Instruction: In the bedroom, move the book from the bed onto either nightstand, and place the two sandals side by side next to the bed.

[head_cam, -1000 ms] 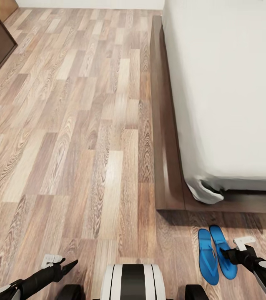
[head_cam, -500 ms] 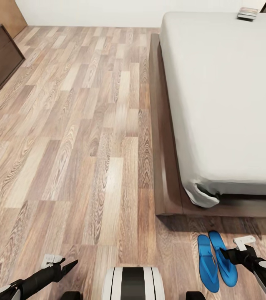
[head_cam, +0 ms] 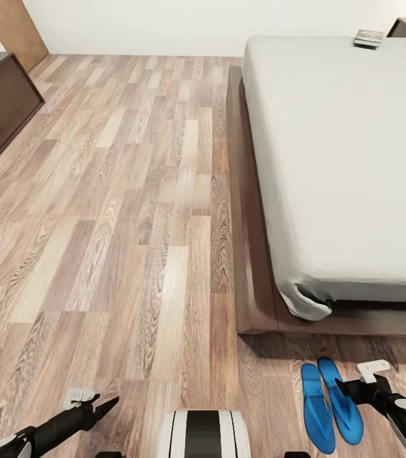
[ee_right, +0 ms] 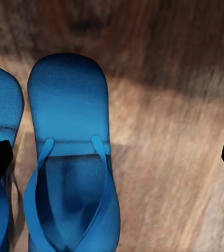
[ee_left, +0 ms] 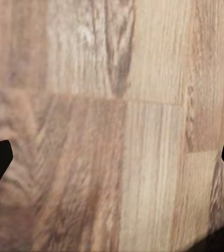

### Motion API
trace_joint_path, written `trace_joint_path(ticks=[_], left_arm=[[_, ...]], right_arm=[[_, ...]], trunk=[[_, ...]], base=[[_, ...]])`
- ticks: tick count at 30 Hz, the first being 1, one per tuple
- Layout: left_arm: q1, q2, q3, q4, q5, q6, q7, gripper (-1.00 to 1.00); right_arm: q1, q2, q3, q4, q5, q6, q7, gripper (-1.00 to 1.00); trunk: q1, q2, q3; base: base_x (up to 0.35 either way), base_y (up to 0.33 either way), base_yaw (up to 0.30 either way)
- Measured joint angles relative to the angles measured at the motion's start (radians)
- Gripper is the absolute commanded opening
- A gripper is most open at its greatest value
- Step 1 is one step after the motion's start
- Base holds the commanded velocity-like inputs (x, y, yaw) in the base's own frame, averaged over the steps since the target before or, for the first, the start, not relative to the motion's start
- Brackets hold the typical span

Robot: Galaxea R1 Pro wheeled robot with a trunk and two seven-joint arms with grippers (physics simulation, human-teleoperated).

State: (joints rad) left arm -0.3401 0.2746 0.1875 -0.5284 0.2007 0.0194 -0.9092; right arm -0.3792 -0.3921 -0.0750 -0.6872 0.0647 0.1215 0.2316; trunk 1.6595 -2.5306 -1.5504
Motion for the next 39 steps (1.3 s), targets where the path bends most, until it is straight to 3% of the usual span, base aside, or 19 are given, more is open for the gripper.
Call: trace_joint_path(ticks=[8, 19, 32, 39], left_arm=[[0.000, 0.000, 0.000, 0.000, 0.000, 0.000, 0.000, 1.00], [0.000, 0.000, 0.003, 0.000, 0.001, -0.002, 0.002, 1.00], [0.000, 0.000, 0.003, 0.000, 0.002, -0.001, 0.002, 1.00], [0.000, 0.000, 0.003, 0.000, 0.002, -0.001, 0.002, 1.00]], right_arm=[[0.000, 0.000, 0.000, 0.000, 0.000, 0.000, 0.000, 1.00], [0.000, 0.000, 0.000, 0.000, 0.001, 0.000, 0.000, 1.00], [0.000, 0.000, 0.000, -0.002, -0.001, -0.001, 0.000, 1.00], [0.000, -0.001, 0.000, -0.004, -0.002, 0.000, 0.003, 1.00]], trunk=[[-0.003, 0.002, 0.027], [-0.003, 0.002, 0.027], [-0.003, 0.002, 0.027], [-0.003, 0.002, 0.027]], base=[[0.000, 0.000, 0.000], [-0.016, 0.000, 0.000], [-0.313, 0.000, 0.000], [-0.079, 0.000, 0.000]])
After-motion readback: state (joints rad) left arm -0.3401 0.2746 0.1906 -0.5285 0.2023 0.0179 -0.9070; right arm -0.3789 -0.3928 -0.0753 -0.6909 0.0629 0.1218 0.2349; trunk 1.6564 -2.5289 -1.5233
